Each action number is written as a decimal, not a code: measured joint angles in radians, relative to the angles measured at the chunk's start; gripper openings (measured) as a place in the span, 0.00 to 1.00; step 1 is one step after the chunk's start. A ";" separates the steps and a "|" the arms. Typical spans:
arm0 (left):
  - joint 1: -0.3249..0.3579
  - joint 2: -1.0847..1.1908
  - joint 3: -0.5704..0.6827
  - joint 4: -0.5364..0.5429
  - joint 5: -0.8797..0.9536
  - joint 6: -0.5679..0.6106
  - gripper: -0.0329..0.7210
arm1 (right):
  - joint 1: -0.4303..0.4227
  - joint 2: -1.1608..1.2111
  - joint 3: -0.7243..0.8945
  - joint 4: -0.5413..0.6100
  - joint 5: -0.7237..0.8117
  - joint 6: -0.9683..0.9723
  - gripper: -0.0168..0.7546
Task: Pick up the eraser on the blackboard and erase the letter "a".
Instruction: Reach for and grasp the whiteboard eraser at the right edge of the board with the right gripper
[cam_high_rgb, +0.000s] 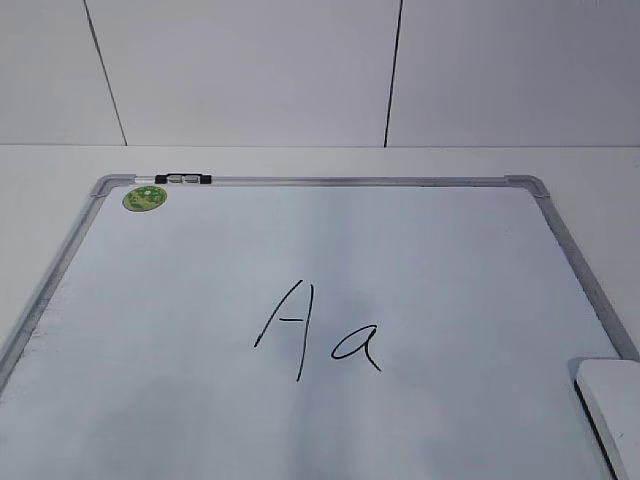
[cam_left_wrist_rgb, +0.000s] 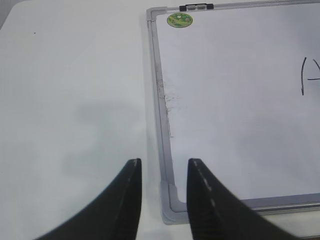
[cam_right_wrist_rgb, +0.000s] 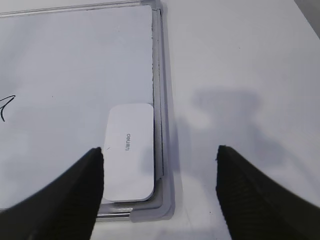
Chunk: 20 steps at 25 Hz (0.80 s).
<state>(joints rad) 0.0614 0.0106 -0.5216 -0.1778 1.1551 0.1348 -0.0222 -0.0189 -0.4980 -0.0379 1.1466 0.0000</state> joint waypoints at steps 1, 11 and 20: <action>0.000 0.000 0.000 0.000 0.000 0.000 0.36 | 0.000 0.000 0.000 0.000 0.000 0.000 0.72; 0.000 0.000 0.000 0.000 0.000 0.000 0.35 | 0.000 0.000 0.000 0.000 0.000 0.000 0.72; 0.000 0.000 0.000 0.000 0.000 0.000 0.35 | 0.000 0.000 0.000 0.000 0.000 0.000 0.72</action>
<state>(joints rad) 0.0614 0.0106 -0.5216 -0.1778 1.1551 0.1348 -0.0222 -0.0189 -0.4980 -0.0379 1.1466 0.0000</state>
